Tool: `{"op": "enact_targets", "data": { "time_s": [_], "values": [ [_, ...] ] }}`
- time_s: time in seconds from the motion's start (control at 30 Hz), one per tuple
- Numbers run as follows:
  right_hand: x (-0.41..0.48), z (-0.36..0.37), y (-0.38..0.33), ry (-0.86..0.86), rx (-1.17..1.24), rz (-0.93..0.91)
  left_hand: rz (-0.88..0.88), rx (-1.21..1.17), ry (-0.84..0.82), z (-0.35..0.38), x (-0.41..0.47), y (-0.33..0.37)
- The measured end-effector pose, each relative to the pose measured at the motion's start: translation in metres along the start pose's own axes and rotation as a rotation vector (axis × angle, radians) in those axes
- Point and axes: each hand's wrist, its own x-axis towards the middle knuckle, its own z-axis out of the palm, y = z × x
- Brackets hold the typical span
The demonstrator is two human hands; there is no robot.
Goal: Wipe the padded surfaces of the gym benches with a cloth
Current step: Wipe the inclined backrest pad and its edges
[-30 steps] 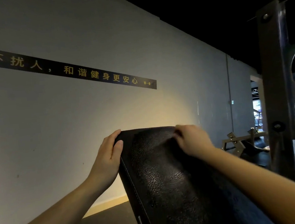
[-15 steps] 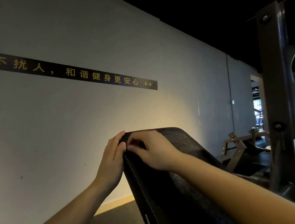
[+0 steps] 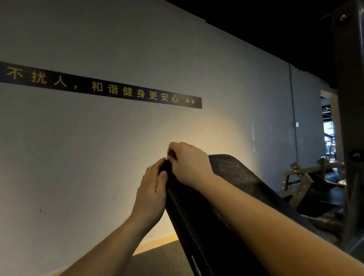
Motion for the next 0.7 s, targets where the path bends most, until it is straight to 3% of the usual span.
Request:
{"op": "enact_targets", "data": {
  "time_s": [0.1,0.2,0.27,0.33,0.43,0.53,0.63,0.7],
  "values": [
    [-0.048,-0.025,0.002,-0.076,0.178,-0.158,0.005,0.013,-0.003,0.000,0.000,0.000],
    [-0.087,-0.042,0.045,-0.081,0.121,-0.197,-0.027,-0.012,0.018,0.002,0.002,0.000],
    [-0.086,-0.044,0.097,-0.053,-0.047,-0.013,-0.036,-0.023,0.021,0.003,0.002,0.001],
    [-0.075,-0.046,0.144,-0.059,-0.240,0.306,-0.046,-0.028,0.008,0.004,0.001,0.001],
    [-0.060,-0.040,0.156,-0.046,-0.315,0.578,-0.057,-0.032,0.005,0.004,0.001,0.002],
    [-0.058,-0.025,0.095,0.031,-0.204,0.395,-0.066,-0.001,-0.012,0.000,0.001,0.004],
    [-0.090,-0.033,0.023,-0.006,0.100,-0.062,-0.075,0.016,-0.024,-0.003,0.000,0.007],
    [-0.118,-0.047,0.010,-0.100,0.174,-0.357,-0.076,0.011,-0.005,-0.003,-0.001,0.008]
  ]
}}
